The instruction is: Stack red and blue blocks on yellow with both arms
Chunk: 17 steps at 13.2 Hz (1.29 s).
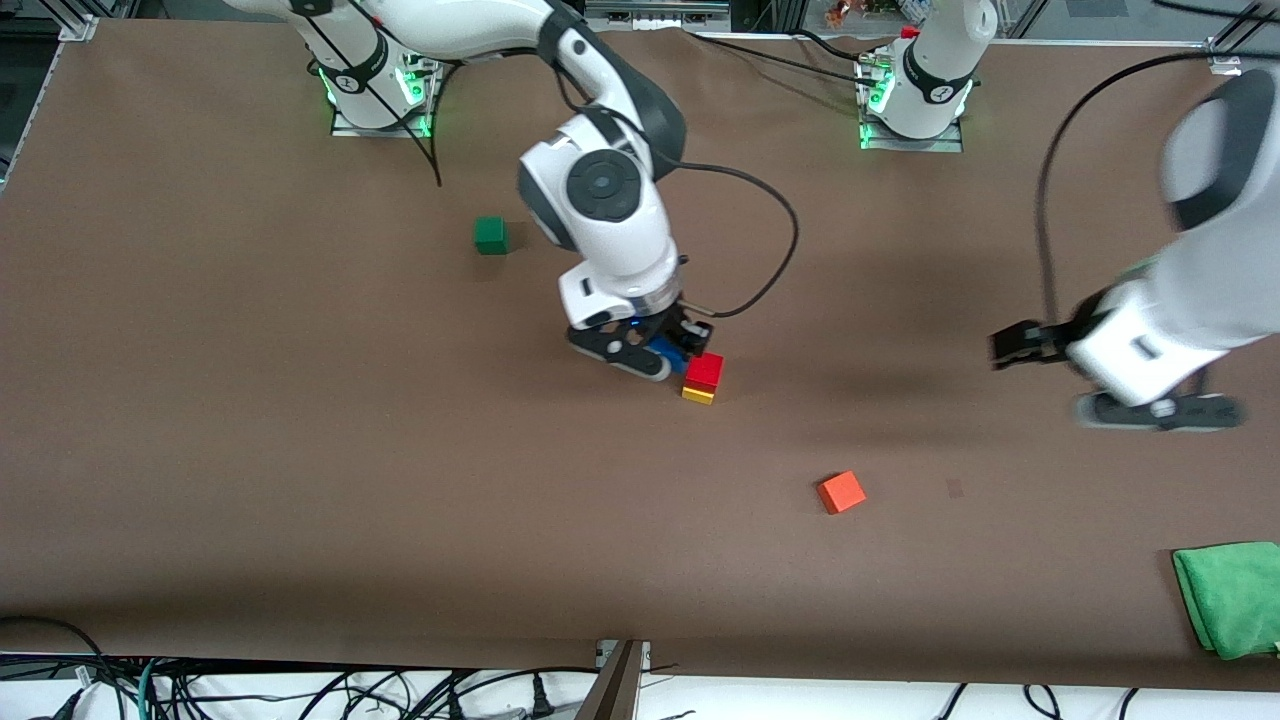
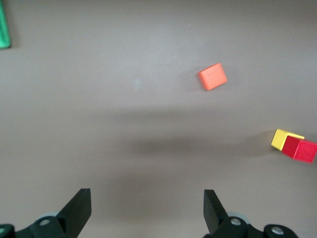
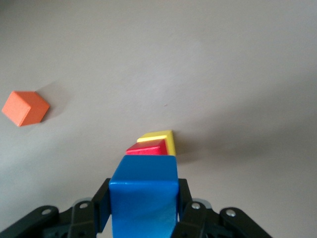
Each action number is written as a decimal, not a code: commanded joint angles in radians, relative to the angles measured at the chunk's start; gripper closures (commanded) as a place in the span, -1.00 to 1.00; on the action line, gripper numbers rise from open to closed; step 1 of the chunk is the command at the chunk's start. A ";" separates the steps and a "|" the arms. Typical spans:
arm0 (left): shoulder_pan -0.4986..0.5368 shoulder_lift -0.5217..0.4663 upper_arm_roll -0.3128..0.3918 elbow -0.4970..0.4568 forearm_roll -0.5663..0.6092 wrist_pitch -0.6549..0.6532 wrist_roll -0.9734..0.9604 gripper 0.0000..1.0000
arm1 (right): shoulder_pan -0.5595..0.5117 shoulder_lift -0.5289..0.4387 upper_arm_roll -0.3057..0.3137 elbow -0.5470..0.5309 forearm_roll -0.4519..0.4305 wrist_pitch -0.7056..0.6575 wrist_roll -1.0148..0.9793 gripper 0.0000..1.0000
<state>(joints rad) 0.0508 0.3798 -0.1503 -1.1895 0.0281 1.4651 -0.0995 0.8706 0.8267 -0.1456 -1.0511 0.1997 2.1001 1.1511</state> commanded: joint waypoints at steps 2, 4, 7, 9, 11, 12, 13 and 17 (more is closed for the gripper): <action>0.017 -0.159 0.057 -0.143 -0.042 -0.017 0.040 -1.00 | 0.021 0.055 -0.015 0.051 -0.002 0.081 0.019 0.38; 0.035 -0.229 0.057 -0.224 -0.040 -0.028 0.023 -1.00 | 0.027 0.068 -0.014 0.051 -0.029 0.095 0.016 0.36; 0.038 -0.207 0.057 -0.225 -0.030 -0.026 0.024 -1.00 | 0.033 0.086 -0.012 0.049 -0.062 0.103 0.009 0.36; 0.038 -0.205 0.057 -0.223 -0.027 -0.026 0.033 -1.00 | 0.037 0.100 -0.012 0.049 -0.062 0.110 0.009 0.35; 0.046 -0.203 0.057 -0.223 -0.027 -0.026 0.038 -1.00 | 0.039 0.101 -0.012 0.045 -0.062 0.110 0.007 0.27; 0.046 -0.203 0.057 -0.223 -0.027 -0.028 0.038 -1.00 | 0.039 0.101 -0.012 0.045 -0.060 0.110 0.005 0.25; 0.046 -0.203 0.057 -0.223 -0.028 -0.029 0.038 -1.00 | 0.039 0.101 -0.012 0.045 -0.059 0.110 0.005 0.25; 0.046 -0.202 0.057 -0.223 -0.028 -0.028 0.038 -1.00 | 0.039 0.107 -0.011 0.043 -0.059 0.113 0.007 0.08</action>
<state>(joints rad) 0.0905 0.1879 -0.0916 -1.4019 0.0039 1.4296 -0.0715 0.9040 0.9124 -0.1487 -1.0433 0.1490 2.2127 1.1572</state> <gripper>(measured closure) 0.000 0.445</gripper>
